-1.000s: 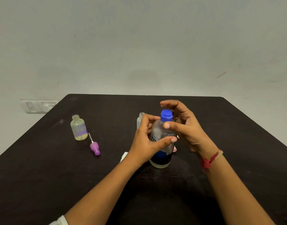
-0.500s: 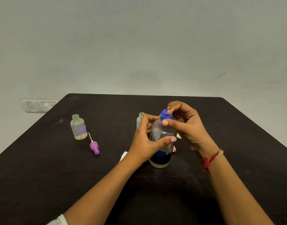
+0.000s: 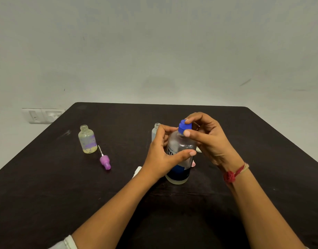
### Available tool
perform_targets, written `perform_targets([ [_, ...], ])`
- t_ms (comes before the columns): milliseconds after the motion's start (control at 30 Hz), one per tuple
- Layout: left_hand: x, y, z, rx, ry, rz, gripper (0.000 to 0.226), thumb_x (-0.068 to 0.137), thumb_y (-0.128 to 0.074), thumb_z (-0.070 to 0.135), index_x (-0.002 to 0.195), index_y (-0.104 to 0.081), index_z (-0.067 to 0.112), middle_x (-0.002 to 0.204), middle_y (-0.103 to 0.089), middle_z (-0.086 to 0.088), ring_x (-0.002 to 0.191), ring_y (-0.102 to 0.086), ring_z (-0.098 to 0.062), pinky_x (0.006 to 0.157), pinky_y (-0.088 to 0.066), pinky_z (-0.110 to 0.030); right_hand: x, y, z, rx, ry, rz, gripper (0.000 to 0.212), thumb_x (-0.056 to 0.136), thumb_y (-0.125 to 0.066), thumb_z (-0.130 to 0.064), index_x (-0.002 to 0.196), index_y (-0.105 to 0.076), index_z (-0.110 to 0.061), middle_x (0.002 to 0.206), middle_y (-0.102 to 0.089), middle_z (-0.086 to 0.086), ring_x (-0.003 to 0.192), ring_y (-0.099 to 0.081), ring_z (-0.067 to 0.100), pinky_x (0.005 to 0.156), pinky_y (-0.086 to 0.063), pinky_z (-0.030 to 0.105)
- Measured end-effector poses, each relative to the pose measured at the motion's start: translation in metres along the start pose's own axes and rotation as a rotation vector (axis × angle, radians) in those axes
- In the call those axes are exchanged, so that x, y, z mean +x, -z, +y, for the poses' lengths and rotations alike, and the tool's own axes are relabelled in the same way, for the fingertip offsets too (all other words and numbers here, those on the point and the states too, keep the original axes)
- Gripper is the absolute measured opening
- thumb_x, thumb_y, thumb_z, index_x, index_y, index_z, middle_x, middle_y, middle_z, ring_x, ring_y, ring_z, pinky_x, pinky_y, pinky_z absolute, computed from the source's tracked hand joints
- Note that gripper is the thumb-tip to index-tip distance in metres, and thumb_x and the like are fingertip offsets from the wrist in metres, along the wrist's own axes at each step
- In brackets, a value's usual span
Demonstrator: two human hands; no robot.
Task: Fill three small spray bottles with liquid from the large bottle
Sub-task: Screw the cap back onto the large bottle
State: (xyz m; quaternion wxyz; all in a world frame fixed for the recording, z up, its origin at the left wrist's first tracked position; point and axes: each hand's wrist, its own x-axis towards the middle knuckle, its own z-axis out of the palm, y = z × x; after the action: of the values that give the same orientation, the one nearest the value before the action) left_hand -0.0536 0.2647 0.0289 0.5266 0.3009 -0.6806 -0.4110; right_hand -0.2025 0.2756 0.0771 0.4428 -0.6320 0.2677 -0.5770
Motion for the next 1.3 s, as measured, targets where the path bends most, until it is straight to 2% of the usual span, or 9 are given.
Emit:
perform_targets([
  [133,0.000,0.000,0.000,0.003,0.003,-0.004,0.065,0.061,-0.079,0.042,0.112,-0.047,0.016,0.099,-0.061,0.023,0.096,-0.065,-0.010,0.081,-0.054,-0.027,0.000,0.000,0.003,-0.019,0.010,-0.026,0.029,0.062,-0.074,-0.017,0.085,-0.066,-0.031,0.090,-0.063,-0.014,0.086,-0.061,0.004,0.073,-0.051,0.021],
  [233,0.000,0.000,0.000,0.002,0.002,-0.005,0.065,0.061,-0.078,0.042,0.112,-0.047,0.016,0.100,-0.062,0.020,0.098,-0.065,-0.010,0.080,-0.053,-0.024,0.000,0.004,0.003,0.028,-0.018,-0.064,0.041,0.066,-0.076,-0.033,0.106,-0.065,-0.032,0.109,-0.064,-0.007,0.103,-0.060,0.010,0.082,-0.052,0.027],
  [333,-0.001,0.000,0.000,0.001,0.000,-0.005,0.067,0.061,-0.078,0.043,0.113,-0.047,0.014,0.102,-0.061,0.018,0.097,-0.064,-0.010,0.079,-0.052,-0.022,-0.002,0.005,0.001,0.054,-0.037,-0.077,0.033,0.078,-0.064,-0.020,0.110,-0.068,-0.027,0.115,-0.067,0.001,0.111,-0.060,0.017,0.085,-0.052,0.029],
  [567,-0.001,-0.001,-0.001,-0.006,0.010,-0.010,0.067,0.061,-0.079,0.042,0.114,-0.047,0.016,0.108,-0.062,0.006,0.101,-0.065,-0.015,0.085,-0.056,-0.034,0.000,0.000,-0.001,-0.072,-0.011,-0.023,0.033,0.073,-0.066,0.000,0.082,-0.071,-0.031,0.088,-0.067,-0.012,0.085,-0.063,0.006,0.073,-0.052,0.021],
  [667,0.000,-0.001,-0.002,0.000,0.004,-0.007,0.067,0.059,-0.082,0.043,0.111,-0.047,0.019,0.106,-0.061,0.007,0.102,-0.065,-0.016,0.085,-0.056,-0.036,0.000,-0.002,0.000,-0.132,-0.003,-0.010,0.035,0.070,-0.071,-0.001,0.093,-0.063,-0.026,0.087,-0.061,-0.015,0.079,-0.058,0.006,0.072,-0.051,0.022],
  [833,0.001,0.000,-0.002,0.040,-0.012,0.006,0.065,0.055,-0.083,0.041,0.107,-0.046,0.031,0.099,-0.059,0.025,0.100,-0.064,-0.010,0.082,-0.052,-0.023,0.000,-0.003,0.002,-0.200,-0.058,0.015,0.054,0.064,-0.080,-0.010,0.109,-0.056,-0.028,0.085,-0.055,-0.012,0.080,-0.058,0.009,0.076,-0.051,0.026],
  [1000,-0.001,0.000,-0.002,0.056,-0.022,0.010,0.067,0.054,-0.082,0.045,0.108,-0.044,0.035,0.106,-0.061,0.016,0.102,-0.062,-0.003,0.083,-0.051,-0.018,-0.007,-0.002,-0.003,-0.275,-0.084,0.055,0.066,0.059,-0.075,-0.035,0.121,-0.050,-0.034,0.106,-0.054,-0.004,0.097,-0.060,0.006,0.081,-0.050,0.023],
  [1100,-0.002,-0.002,-0.005,0.062,-0.030,0.015,0.070,0.055,-0.086,0.035,0.110,-0.042,0.032,0.109,-0.061,0.010,0.101,-0.062,-0.004,0.083,-0.051,-0.018,-0.026,-0.004,-0.002,-0.399,-0.126,0.107,0.075,0.059,-0.076,-0.043,0.127,-0.045,-0.038,0.117,-0.056,-0.004,0.106,-0.060,0.007,0.082,-0.053,0.023],
  [1300,-0.004,-0.005,-0.010,0.104,-0.052,0.019,0.076,0.060,-0.084,0.020,0.117,-0.035,0.027,0.108,-0.063,0.002,0.098,-0.064,-0.004,0.080,-0.052,-0.016,-0.044,-0.020,0.003,-0.365,-0.192,0.194,0.070,0.069,-0.080,-0.021,0.130,-0.047,-0.024,0.117,-0.059,-0.006,0.099,-0.063,0.001,0.075,-0.052,0.016],
])
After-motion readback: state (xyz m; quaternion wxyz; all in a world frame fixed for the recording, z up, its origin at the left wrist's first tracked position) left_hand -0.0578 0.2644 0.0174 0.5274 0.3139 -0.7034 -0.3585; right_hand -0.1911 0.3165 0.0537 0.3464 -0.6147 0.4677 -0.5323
